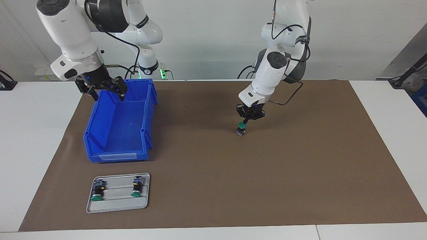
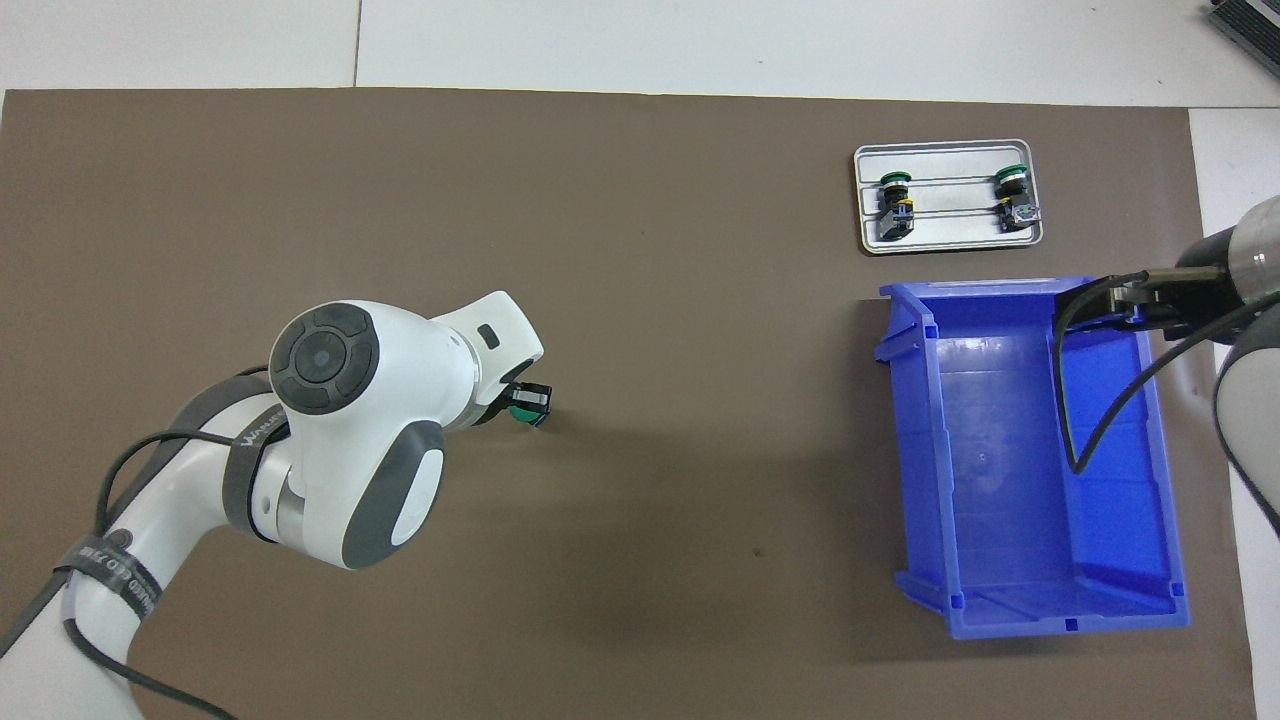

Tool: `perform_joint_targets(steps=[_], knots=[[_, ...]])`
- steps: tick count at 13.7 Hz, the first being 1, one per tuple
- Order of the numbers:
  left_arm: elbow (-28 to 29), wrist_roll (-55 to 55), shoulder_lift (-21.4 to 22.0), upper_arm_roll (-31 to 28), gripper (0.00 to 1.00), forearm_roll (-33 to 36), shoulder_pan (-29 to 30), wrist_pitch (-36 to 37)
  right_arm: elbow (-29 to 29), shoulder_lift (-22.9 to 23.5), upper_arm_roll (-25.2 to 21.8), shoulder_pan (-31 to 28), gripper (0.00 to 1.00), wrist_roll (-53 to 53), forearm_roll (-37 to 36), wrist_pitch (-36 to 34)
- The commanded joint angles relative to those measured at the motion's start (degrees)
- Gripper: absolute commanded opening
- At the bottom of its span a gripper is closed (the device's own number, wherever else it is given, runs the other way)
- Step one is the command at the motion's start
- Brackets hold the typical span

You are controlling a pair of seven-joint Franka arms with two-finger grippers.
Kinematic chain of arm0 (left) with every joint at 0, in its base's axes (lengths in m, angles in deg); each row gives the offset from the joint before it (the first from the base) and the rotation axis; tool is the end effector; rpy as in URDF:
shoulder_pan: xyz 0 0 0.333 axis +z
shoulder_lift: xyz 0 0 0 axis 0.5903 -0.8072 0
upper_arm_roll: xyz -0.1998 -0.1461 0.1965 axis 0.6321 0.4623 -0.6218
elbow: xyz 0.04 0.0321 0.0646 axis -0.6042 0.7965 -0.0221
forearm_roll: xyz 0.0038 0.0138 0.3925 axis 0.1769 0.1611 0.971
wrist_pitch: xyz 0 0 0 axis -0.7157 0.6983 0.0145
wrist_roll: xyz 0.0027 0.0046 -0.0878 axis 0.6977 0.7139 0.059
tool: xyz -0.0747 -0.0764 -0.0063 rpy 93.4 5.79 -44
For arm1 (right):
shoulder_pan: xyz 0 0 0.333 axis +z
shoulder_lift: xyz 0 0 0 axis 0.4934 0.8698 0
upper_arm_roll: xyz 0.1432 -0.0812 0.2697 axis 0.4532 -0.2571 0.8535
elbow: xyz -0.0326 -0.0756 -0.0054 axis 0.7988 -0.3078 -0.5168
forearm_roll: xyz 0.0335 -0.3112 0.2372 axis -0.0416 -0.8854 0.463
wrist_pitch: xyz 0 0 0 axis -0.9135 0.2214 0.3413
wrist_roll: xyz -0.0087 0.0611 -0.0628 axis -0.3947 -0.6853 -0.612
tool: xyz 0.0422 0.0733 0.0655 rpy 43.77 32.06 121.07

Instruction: Place and press button with both arms

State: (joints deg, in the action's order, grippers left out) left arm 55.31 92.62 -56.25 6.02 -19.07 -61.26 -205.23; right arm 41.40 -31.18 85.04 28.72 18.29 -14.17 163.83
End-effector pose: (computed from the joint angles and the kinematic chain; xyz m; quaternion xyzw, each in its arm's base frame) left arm 0.4944 -0.2830 0.3915 0.9865 -0.1332 0.0352 0.0888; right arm 0.5594 0.0121 0.5929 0.9997 -0.0214 -0.0063 0.0102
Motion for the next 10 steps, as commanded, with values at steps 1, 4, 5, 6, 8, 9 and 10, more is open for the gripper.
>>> perform_joint_targets(steps=[1,4,5,6,8,9,10], knots=[[2.59,1.02,0.04,-0.80,0.00,1.15,-1.38,-3.28,0.94,-0.92,0.07,-0.12,1.00,1.18,0.44,0.18],[4.25,1.38,-0.84,-0.80,0.00,1.15,-2.08,-5.81,0.94,-0.92,0.07,-0.12,1.00,1.18,0.44,0.18],[5.57,1.38,-1.02,-0.80,0.00,1.15,-2.08,-7.31,0.94,-0.92,0.07,-0.21,1.00,1.18,0.44,0.18],[6.80,1.38,-1.11,-0.80,0.00,1.15,-2.17,-9.15,0.94,-0.92,0.07,-0.21,1.00,1.18,0.44,0.18],[8.56,1.20,-1.11,-0.80,0.00,1.15,-2.17,-11.45,0.94,-0.92,0.07,-0.21,1.00,1.18,0.44,0.18],[8.05,1.03,-1.11,-0.80,0.00,1.15,-2.08,-10.67,0.94,-0.92,0.07,-0.21,1.00,1.18,0.44,0.18],[6.47,1.03,-1.37,-0.89,0.00,1.15,-1.91,-9.71,0.94,-0.92,0.07,-0.21,1.00,1.18,0.44,0.18]])
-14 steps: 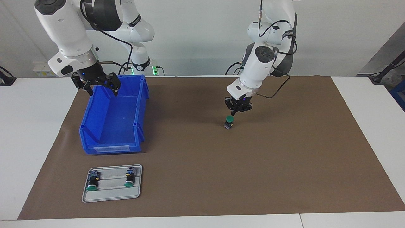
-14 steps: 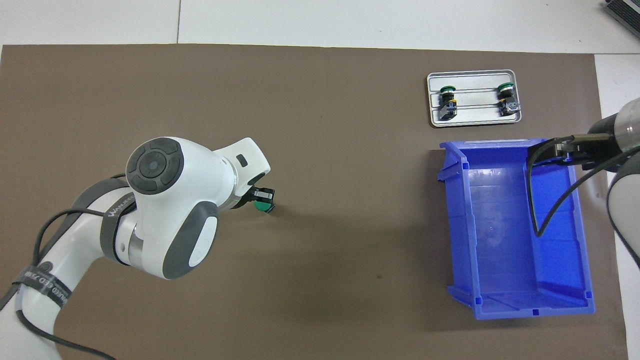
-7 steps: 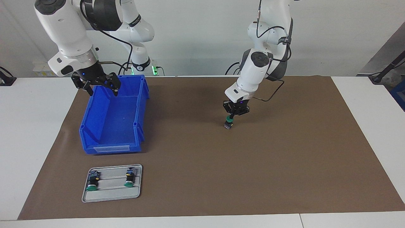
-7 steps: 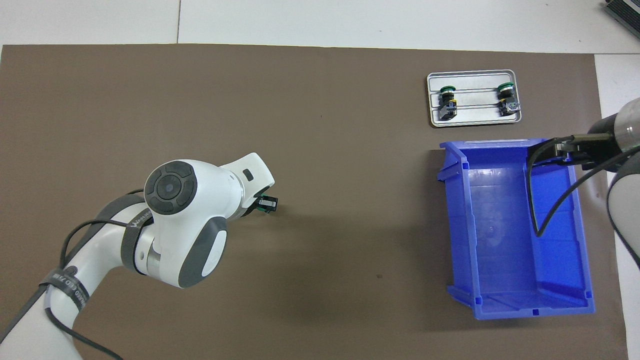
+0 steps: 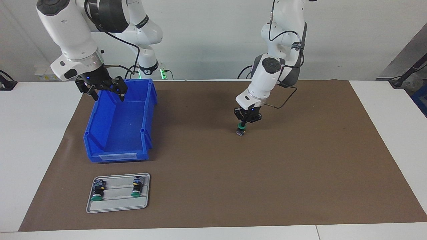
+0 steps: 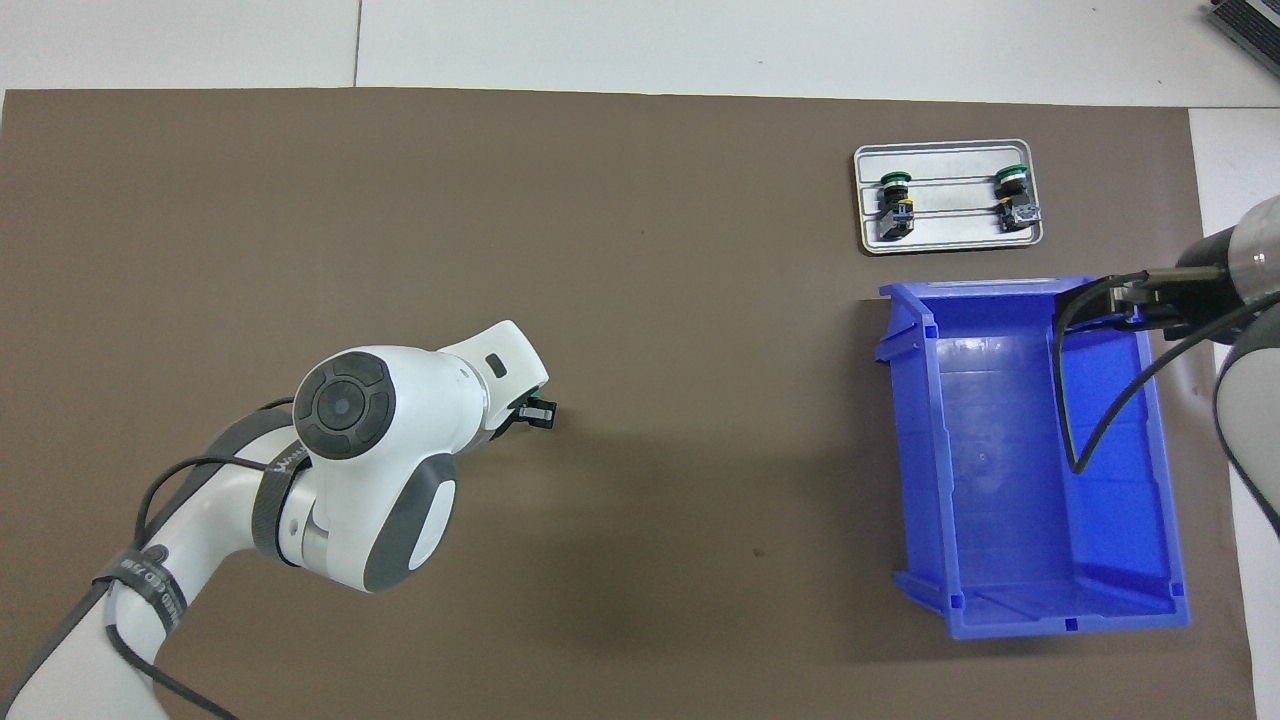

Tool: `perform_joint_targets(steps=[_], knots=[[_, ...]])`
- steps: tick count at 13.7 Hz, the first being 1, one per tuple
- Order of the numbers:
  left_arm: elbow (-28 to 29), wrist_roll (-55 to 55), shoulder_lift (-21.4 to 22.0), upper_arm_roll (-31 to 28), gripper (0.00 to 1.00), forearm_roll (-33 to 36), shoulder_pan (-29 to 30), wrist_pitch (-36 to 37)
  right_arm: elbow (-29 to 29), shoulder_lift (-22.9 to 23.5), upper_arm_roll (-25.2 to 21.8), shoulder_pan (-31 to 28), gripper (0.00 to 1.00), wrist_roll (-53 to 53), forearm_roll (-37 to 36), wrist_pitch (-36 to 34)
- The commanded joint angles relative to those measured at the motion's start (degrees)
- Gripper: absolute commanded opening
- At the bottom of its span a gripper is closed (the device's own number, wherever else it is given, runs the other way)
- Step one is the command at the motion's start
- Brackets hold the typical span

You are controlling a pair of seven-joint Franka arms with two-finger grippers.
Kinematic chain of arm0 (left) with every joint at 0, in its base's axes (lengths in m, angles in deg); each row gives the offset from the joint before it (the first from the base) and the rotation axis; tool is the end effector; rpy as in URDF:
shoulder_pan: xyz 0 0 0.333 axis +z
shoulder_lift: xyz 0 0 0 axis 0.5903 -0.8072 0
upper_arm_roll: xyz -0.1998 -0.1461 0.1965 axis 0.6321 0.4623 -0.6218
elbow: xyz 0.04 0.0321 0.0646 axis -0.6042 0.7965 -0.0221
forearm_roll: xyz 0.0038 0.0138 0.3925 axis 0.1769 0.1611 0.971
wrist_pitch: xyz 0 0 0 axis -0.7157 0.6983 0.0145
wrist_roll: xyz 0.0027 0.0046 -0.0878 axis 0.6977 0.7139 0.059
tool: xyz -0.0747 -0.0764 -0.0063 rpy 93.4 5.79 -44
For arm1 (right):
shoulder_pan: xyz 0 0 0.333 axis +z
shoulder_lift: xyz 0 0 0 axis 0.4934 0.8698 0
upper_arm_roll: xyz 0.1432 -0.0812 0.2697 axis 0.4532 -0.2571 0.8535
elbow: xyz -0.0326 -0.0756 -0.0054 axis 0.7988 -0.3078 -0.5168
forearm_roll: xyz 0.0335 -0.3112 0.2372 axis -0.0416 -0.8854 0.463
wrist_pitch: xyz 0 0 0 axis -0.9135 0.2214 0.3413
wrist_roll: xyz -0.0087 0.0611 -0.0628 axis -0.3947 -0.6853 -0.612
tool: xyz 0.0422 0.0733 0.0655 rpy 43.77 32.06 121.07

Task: Place and press button with both arms
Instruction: 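Lift the left gripper off the part and retract it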

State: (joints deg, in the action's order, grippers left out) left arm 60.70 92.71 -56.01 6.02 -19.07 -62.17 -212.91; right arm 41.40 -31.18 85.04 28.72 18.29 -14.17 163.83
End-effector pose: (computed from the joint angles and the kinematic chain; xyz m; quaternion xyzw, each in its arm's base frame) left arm 0.4805 -0.2818 0.3645 0.9854 -0.1326 0.0574 0.0897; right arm 0.5594 0.0121 0.5929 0.9997 -0.0214 -0.0063 0.0102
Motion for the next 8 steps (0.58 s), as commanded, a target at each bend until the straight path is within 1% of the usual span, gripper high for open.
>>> perform_joint_targets(steps=[1,3,4,5,6,8], knots=[[-1.89,0.85,-2.74,-0.97,0.00,1.15,-0.47,0.77,0.94,-0.92,0.07,-0.21,1.00,1.18,0.44,0.18],[-8.83,0.76,-2.92,-1.50,0.00,1.24,0.67,9.28,0.94,-0.92,0.07,-0.21,1.00,1.18,0.44,0.18],[-11.30,0.76,-2.92,-1.50,0.01,1.24,2.16,12.54,0.94,-0.92,0.07,-0.21,1.00,1.18,0.44,0.18],[-13.67,0.67,-2.75,-1.50,0.05,1.50,3.91,15.71,0.94,-0.92,0.07,-0.21,1.00,1.18,0.44,0.18],[-15.79,0.58,-2.57,-1.50,0.12,3.59,5.58,18.96,0.94,-0.92,0.07,-0.21,1.00,1.18,0.44,0.18],[-19.04,-0.38,-2.40,-1.50,0.15,8.60,7.96,25.55,0.94,-0.92,0.07,-0.21,1.00,1.18,0.44,0.18]])
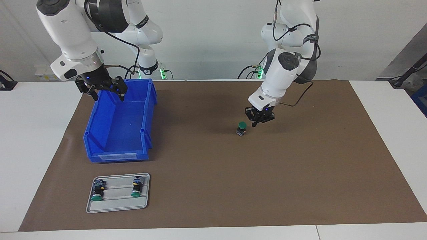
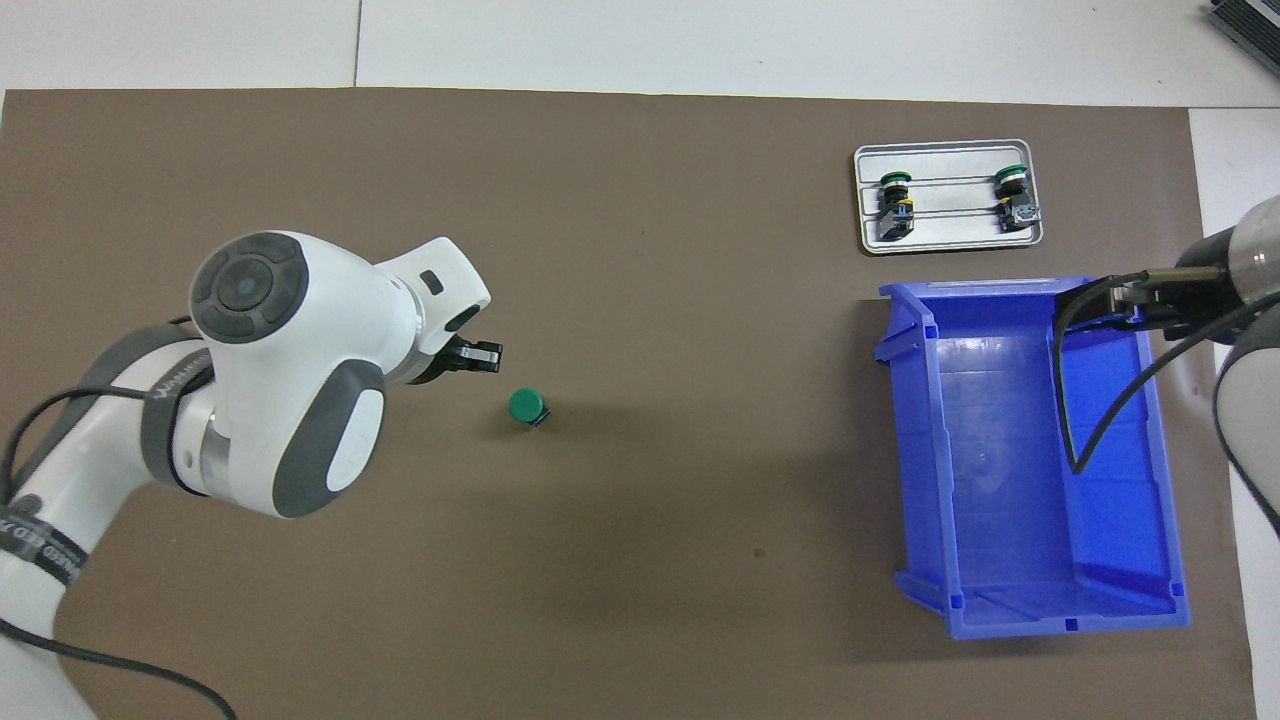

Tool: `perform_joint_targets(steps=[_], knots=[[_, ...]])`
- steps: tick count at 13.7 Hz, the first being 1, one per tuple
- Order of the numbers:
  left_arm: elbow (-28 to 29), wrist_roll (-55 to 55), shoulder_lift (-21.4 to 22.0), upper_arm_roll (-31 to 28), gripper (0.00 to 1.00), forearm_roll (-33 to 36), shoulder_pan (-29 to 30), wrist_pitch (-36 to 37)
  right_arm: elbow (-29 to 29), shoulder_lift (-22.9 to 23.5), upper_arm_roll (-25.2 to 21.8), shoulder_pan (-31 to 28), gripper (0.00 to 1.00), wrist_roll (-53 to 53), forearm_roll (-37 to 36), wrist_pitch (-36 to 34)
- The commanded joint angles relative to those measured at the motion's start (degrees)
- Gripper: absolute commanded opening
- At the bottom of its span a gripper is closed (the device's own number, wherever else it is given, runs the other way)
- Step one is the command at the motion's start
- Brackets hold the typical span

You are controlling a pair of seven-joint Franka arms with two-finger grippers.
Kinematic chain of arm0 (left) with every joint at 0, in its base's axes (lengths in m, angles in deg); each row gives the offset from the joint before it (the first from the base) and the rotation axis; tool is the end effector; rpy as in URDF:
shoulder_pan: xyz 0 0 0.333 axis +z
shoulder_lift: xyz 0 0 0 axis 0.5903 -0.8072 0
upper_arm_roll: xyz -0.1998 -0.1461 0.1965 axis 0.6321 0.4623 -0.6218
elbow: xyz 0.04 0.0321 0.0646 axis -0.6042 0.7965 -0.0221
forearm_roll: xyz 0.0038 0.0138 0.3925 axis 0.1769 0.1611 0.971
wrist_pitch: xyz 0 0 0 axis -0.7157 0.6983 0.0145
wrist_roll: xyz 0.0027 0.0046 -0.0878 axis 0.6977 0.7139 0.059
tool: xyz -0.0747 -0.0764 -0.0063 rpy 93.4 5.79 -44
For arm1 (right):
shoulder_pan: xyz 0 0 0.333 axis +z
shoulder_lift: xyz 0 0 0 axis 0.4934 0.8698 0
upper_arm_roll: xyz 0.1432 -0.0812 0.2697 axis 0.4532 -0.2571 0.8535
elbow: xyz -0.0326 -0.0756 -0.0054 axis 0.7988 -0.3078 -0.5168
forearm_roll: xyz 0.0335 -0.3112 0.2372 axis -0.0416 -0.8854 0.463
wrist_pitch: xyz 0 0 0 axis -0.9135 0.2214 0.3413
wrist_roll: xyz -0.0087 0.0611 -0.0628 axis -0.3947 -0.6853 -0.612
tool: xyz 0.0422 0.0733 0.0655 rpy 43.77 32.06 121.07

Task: Place and press button with both arms
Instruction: 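Lift the left gripper off the part and retract it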

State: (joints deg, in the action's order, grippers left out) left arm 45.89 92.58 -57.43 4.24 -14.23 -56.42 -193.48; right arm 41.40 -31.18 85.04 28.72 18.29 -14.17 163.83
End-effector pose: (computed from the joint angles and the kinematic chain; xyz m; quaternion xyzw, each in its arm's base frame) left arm 0.5406 -0.2322 0.4365 0.9925 -0.1101 0.0186 0.0507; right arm 0.5594 0.0121 0.5929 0.9997 -0.0214 -0.0063 0.0102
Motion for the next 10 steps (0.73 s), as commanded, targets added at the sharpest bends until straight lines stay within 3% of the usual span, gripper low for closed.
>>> perform_joint_targets(steps=[1,6,10], knots=[[-5.82,-0.77,-0.98,0.27,0.15,4.40,3.96,9.03,0.94,-0.92,0.07,-0.21,1.00,1.18,0.44,0.18],[-15.48,-5.78,-0.98,0.27,0.17,4.40,12.93,23.18,0.68,-1.10,0.07,-1.35,1.00,1.44,0.44,-2.62],[-23.65,-7.46,-0.97,0.10,0.22,4.49,17.07,30.12,0.41,-1.10,0.60,1.97,0.99,-1.97,0.44,-1.32]])
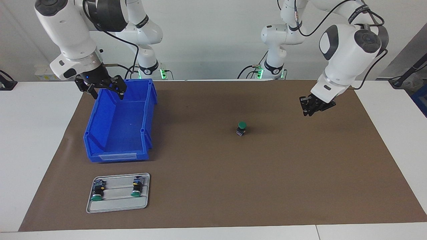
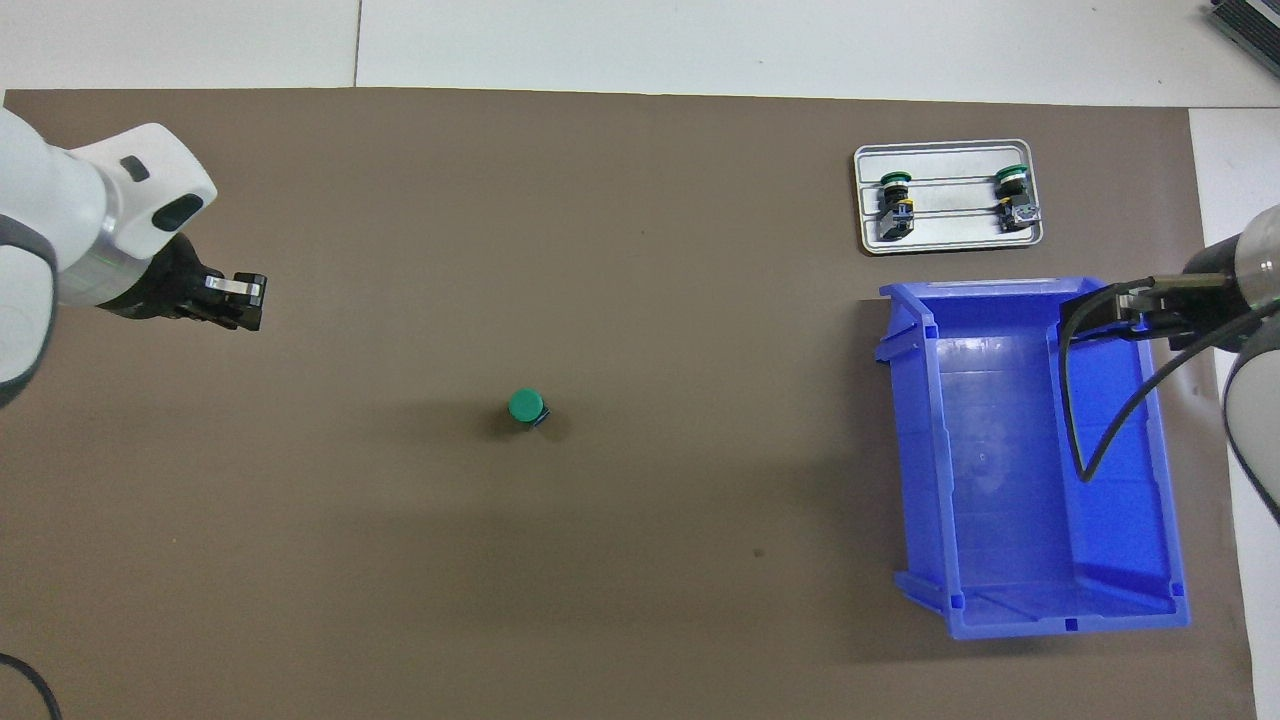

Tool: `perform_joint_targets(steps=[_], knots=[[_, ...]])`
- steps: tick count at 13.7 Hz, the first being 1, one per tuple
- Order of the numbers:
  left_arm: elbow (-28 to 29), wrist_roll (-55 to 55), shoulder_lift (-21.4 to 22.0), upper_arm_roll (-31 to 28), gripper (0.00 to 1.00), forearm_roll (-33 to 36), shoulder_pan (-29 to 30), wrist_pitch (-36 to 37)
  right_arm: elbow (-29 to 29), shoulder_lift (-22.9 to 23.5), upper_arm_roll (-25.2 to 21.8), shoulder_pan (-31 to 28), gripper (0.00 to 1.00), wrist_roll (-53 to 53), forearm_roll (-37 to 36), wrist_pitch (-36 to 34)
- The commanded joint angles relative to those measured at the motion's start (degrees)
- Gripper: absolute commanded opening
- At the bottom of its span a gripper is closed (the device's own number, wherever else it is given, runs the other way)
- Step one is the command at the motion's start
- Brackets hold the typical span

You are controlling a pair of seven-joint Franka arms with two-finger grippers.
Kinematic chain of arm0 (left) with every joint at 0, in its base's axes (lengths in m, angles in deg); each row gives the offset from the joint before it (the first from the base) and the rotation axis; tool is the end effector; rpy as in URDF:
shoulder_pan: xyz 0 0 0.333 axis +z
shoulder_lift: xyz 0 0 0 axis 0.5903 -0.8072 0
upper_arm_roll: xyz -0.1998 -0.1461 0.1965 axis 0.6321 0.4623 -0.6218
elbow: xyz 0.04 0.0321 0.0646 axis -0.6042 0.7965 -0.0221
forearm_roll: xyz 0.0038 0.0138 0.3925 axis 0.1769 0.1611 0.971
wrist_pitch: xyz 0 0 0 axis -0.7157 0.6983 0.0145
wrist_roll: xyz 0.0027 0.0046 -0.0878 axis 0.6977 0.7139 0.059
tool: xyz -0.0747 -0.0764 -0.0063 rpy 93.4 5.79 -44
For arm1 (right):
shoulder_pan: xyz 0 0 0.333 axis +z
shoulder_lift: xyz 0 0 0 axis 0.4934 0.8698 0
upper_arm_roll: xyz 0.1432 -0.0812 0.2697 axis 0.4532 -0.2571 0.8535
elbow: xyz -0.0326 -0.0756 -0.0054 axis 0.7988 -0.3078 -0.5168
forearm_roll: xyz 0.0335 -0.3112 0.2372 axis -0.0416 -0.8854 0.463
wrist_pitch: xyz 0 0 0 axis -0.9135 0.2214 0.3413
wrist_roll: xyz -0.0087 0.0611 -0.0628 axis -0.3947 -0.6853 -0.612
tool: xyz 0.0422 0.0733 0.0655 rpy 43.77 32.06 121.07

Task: Place and press button with both arms
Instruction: 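Reach the right gripper to the green part and grasp it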

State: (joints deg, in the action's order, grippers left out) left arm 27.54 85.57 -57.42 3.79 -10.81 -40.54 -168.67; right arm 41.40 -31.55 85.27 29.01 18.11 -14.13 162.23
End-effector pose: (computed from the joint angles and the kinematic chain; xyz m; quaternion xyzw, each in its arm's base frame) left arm 0.5848 -0.0695 0.5510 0.9982 -0.0500 -0.0261 0.0180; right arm 0.5545 0.0171 0.5941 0.9996 -0.0186 -0.0169 0.0106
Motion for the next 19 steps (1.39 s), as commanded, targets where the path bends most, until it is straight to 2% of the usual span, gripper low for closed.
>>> perform_joint_targets(steps=[1,3,4,5,6,8,10,12,16,19], knots=[[-6.80,-0.45,-0.89,0.46,0.23,1.16,1.19,7.87,0.67,-0.73,0.37,2.92,0.99,-3.98,0.40,1.23],[-7.16,-0.27,-0.28,-0.41,0.34,1.07,1.28,9.65,0.85,-0.64,0.37,6.08,0.98,-8.99,0.31,2.38],[-6.99,-0.36,0.68,-0.68,0.45,1.07,1.37,8.78,1.03,-0.38,0.37,7.40,0.96,-11.45,0.31,3.43],[-6.21,-0.10,1.56,-0.68,0.64,1.16,1.28,8.42,1.29,0.06,0.37,10.02,0.95,-14.43,0.31,4.83],[-5.07,-0.18,2.00,-0.77,0.93,1.33,1.37,8.33,1.20,0.85,0.37,12.92,0.95,-19.07,0.23,5.46],[-4.44,-0.01,2.71,-0.77,0.99,1.33,1.37,8.16,1.12,2.78,0.37,18.72,0.95,-29.00,-0.39,8.17],[-3.56,-0.01,3.15,-1.20,0.99,1.42,1.37,8.16,0.16,5.41,0.37,23.38,0.95,-37.44,-0.48,10.81],[-3.12,-0.18,3.32,-1.21,0.99,1.33,1.37,7.72,-2.29,10.06,0.37,28.48,0.95,-47.02,-0.65,14.32],[-1.98,-1.06,3.59,-1.21,0.99,1.51,2.16,5.79,-11.52,20.61,0.37,34.82,0.92,-59.00,-0.83,14.95],[-1.63,-3.26,3.68,-1.21,0.99,1.60,2.07,5.17,-13.56,24.67,0.37,37.72,0.92,-65.07,-1.79,18.98]])
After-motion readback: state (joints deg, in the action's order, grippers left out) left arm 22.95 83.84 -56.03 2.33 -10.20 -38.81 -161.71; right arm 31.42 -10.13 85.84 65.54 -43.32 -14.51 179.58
